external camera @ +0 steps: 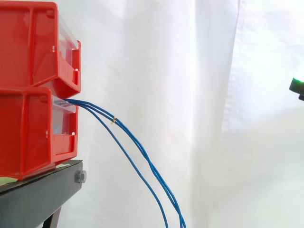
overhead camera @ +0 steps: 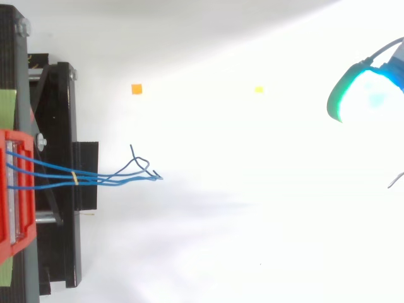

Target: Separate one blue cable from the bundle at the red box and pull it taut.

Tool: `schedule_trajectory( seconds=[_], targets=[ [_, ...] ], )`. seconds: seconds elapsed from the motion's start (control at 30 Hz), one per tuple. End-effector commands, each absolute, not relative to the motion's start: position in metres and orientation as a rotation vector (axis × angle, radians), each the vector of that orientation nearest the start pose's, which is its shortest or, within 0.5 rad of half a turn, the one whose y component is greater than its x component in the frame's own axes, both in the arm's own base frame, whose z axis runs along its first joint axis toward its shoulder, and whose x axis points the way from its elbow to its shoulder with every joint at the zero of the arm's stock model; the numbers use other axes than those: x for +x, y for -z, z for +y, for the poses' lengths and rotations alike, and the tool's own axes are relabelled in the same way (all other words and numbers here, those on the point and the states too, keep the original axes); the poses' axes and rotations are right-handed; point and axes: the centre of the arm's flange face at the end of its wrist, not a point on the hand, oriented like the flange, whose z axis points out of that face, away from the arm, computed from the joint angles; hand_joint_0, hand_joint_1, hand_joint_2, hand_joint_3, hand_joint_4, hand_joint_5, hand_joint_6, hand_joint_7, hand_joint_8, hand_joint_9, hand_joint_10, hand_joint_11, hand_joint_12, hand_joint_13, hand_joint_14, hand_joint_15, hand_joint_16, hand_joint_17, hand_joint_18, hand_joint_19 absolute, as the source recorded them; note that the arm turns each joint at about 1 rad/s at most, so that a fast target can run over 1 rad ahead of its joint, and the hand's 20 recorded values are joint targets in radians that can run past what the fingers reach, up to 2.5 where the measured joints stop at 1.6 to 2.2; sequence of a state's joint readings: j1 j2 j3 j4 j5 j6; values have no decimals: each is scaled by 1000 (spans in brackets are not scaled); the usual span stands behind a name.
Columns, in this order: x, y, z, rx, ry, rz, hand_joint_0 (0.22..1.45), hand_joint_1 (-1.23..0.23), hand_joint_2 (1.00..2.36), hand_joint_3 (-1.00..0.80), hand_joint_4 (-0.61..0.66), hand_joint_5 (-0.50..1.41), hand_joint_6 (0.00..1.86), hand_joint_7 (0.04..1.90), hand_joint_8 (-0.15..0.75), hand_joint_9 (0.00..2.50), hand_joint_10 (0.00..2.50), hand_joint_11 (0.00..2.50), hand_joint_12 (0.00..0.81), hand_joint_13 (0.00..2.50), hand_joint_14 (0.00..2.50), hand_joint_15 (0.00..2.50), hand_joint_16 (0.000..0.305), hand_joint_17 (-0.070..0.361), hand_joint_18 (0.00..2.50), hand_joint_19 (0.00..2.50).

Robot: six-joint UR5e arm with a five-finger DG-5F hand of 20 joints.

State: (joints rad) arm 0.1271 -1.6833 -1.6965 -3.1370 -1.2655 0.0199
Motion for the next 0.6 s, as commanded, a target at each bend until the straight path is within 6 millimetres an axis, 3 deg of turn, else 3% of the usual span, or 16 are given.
schedule_trajectory(
  seconds=[0.0, 0.17, 0.57],
  targets=[
    [515, -373, -99, 1430, -936, 1248, 504, -698, 1000, -500, 72, -216, 502, 738, 222, 587, 12, 398, 277, 486, 12, 256, 41, 93, 329, 548],
    [515, -374, -99, 1428, -938, 1248, 507, -677, 1000, -500, 130, -214, 501, 740, 268, 590, 12, 410, 317, 516, 11, 267, 45, 102, 354, 532],
    [515, -374, -99, 1428, -938, 1248, 509, -642, 1001, -485, 129, -210, 502, 751, 252, 621, 13, 475, 294, 557, 14, 329, 45, 101, 375, 567]
  ],
)
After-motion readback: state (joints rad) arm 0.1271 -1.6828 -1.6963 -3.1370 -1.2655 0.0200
